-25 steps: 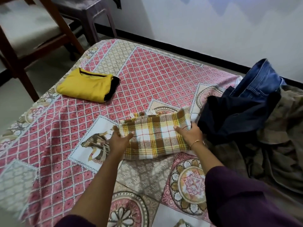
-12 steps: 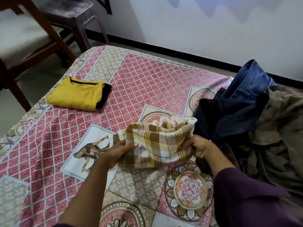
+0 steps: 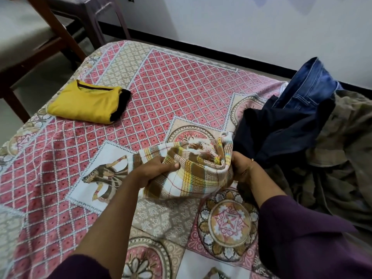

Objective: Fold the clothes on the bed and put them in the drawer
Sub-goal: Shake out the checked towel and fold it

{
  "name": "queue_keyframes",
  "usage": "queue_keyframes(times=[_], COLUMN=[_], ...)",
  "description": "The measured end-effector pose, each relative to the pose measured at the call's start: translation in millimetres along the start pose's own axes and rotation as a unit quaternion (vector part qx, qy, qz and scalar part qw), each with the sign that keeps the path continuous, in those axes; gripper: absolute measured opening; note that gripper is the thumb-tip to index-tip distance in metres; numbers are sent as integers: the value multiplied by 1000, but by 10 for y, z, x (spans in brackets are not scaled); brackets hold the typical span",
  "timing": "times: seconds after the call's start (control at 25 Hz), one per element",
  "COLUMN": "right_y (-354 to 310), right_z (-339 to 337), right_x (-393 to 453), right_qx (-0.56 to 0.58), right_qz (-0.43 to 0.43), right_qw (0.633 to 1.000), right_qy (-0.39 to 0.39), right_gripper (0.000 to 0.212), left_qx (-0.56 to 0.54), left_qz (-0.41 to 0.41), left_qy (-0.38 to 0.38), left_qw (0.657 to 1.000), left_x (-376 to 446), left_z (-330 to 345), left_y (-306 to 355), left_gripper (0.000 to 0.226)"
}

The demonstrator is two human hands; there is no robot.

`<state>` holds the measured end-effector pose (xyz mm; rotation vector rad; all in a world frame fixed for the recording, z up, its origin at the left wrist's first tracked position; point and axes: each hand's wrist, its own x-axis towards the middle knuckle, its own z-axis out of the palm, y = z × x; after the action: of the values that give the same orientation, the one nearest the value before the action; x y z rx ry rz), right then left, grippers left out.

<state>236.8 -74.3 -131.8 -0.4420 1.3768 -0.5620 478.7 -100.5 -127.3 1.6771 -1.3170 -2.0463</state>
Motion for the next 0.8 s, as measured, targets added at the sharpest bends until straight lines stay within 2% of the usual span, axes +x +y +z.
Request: queue_keyframes(times=[0.08,0.16,0.2,0.32,0.4,0.52,0.56,0.6,0.68,0.72,0.8], right_y=[32,74,92,195,231,181,135,92,59,72,46], right_z=[6,-39,-60,-110,-62,-7,29,48,52,4,11], right_x=[-48,-67,-88,-53,-61,8,15,53,231,385,513], right_qx=[24,59,77,68,43,21,19,12,-20,-23,-28], right_qz=[-2,-13,-17,-5,7,-5,-23,-40,-60,-59,-55], right_qw=[1000,998,997,997,998,997,997,997,994,993,988], right_qy=[-3,-7,-9,20,33,72,67,70,87,95,141], right_gripper=[21,19,17,39,12,19,26,43,91,102,102], left_qx=[-58,-131,-176,-272,-283,-273,-266,-256,-230,-215,-182], left_qz=[-8,24,40,27,17,23,26,32,32,24,-8], left_qy=[13,54,83,125,154,191,190,189,207,223,248], left_qw=[998,990,980,954,947,943,945,948,950,950,951], left_x=[17,-18,-27,-161,-233,-240,-223,-195,-91,-28,151], left_z=[5,8,-16,-50,-51,-70,-85,-101,-153,-175,-258], left_y=[-47,-119,-186,-393,-535,-542,-485,-415,-290,-234,-224], left_gripper=[55,17,12,24,28,37,41,42,45,47,51])
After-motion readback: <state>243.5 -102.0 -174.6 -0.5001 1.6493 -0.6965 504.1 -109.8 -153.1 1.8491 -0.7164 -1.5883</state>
